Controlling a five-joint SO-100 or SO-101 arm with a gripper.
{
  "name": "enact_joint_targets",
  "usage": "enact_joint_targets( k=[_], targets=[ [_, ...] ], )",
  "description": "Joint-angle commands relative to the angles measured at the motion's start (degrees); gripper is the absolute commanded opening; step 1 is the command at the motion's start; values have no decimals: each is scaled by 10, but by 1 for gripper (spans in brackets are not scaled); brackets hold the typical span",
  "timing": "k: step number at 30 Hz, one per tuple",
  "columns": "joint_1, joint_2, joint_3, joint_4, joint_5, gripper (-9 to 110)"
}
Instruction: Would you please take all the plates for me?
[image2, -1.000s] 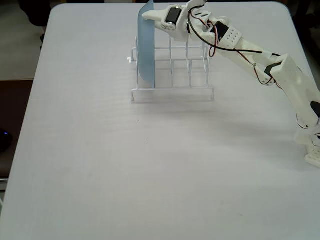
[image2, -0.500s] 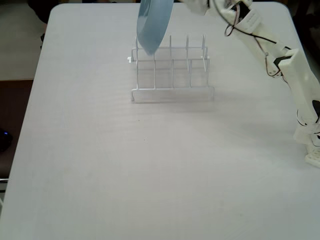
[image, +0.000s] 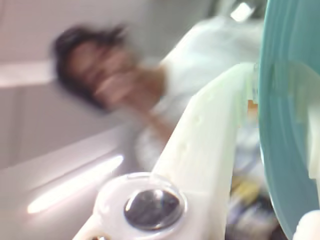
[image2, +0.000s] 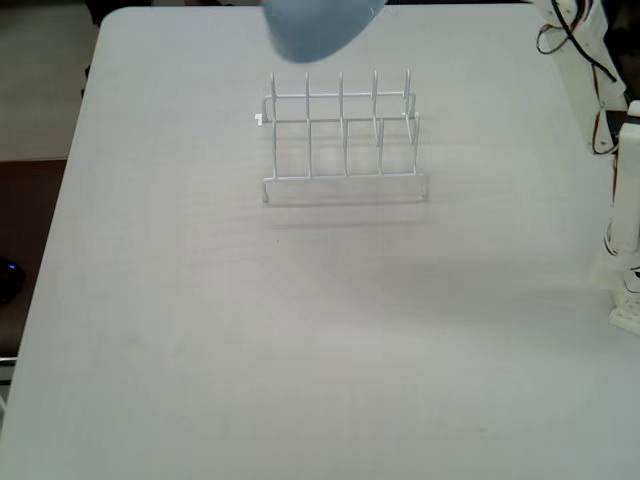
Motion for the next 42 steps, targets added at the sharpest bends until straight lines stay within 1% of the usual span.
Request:
enact_joint_targets(
  k=[1,4,9,12,16,21,42],
  targets=[
    [-78,68,-7,-38,20,-1],
    [-149,68,35,-103,40,-1],
    [-241,68,168,-258,89,-1],
    [-277,63,247,-374,99,-1],
    [-305,30,257,-438,101,-1],
    [-315,11,257,-469,101,-1],
    [-308,12,272,-471,139,-1]
  ],
)
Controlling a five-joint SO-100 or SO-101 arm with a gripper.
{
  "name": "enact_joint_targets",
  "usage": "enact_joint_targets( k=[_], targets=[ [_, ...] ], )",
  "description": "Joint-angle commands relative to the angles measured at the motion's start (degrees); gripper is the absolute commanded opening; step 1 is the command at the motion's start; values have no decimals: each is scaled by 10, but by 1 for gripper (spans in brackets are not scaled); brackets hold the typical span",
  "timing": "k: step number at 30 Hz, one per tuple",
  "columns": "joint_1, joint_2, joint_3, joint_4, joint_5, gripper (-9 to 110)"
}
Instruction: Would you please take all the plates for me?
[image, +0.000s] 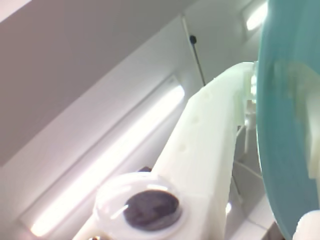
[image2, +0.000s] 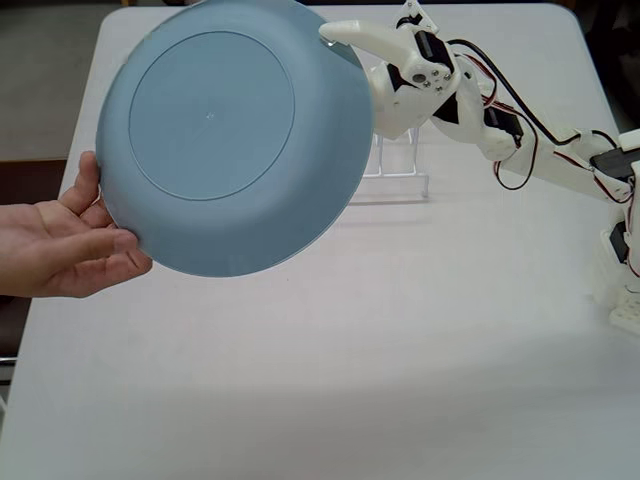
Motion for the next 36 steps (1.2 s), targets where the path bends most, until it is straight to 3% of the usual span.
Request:
enact_joint_targets(
  k=[1,3,6,11,16,29,33,36],
  targets=[
    [4,25,-6,-18,4,0],
    [6,27,-4,-14,-1,1],
    [8,32,-4,9,-7,22],
    [11,44,-4,58,-20,40],
    [13,64,-4,120,-24,41],
    [33,161,-4,509,-56,40],
    [39,191,13,608,-71,35],
    [39,252,105,620,-96,30]
  ],
)
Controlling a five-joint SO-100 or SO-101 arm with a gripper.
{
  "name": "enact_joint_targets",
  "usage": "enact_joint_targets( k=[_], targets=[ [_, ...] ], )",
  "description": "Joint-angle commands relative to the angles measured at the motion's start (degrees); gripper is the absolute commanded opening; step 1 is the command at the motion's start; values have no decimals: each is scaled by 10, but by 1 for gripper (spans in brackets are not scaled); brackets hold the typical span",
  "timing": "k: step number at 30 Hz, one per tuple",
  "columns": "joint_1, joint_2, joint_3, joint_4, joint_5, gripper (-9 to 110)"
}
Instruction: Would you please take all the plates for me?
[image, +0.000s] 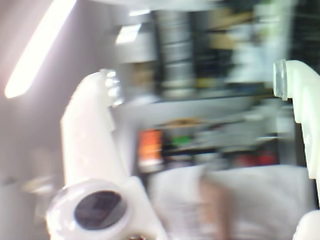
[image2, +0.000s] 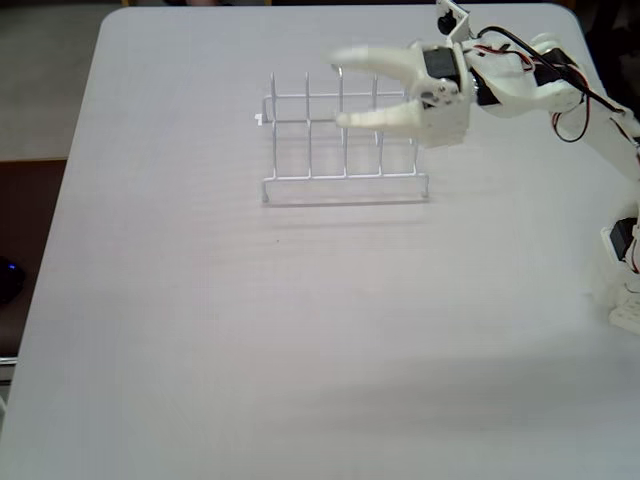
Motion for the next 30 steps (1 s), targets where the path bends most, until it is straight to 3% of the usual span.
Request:
enact_joint_targets(
  k=[1,18,30],
  targets=[
    [4,112,90,14,-20,30],
    [44,359,519,-50,75,24],
    [43,472,716,-83,105,25]
  ],
)
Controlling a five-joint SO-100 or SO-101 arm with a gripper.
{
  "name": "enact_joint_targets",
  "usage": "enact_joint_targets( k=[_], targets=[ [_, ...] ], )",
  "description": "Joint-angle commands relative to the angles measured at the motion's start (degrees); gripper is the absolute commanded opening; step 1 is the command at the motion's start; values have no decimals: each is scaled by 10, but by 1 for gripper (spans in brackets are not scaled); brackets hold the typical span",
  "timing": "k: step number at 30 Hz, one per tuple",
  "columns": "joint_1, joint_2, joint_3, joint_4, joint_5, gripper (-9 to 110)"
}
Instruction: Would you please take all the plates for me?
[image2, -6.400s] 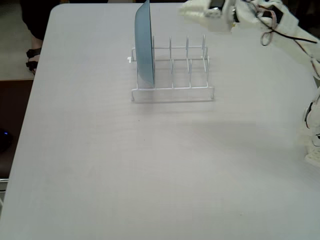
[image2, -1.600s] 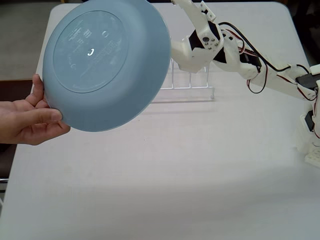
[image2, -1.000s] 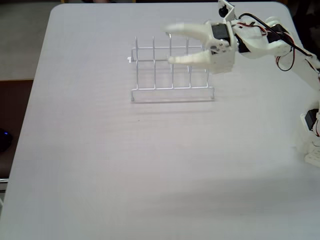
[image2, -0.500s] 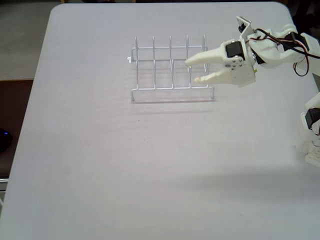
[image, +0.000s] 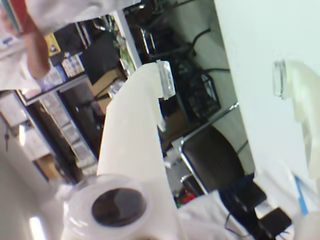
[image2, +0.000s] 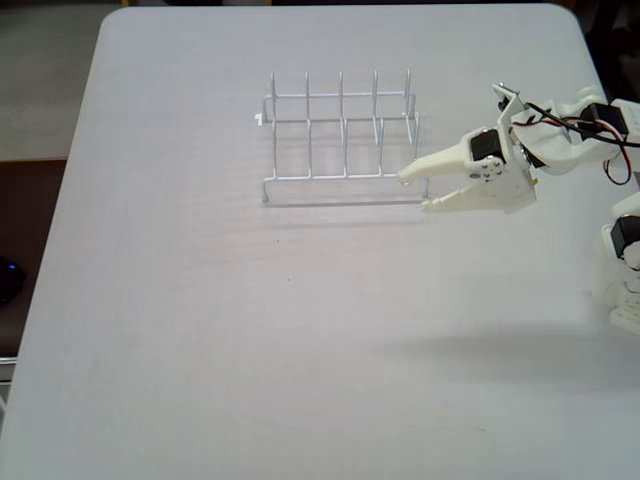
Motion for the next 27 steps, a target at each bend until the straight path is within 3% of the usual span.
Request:
enact_joint_targets(
  k=[1,27],
  targets=[
    [0,71,35,-26,3,24],
    [22,345,324,-35,26,26]
  ],
)
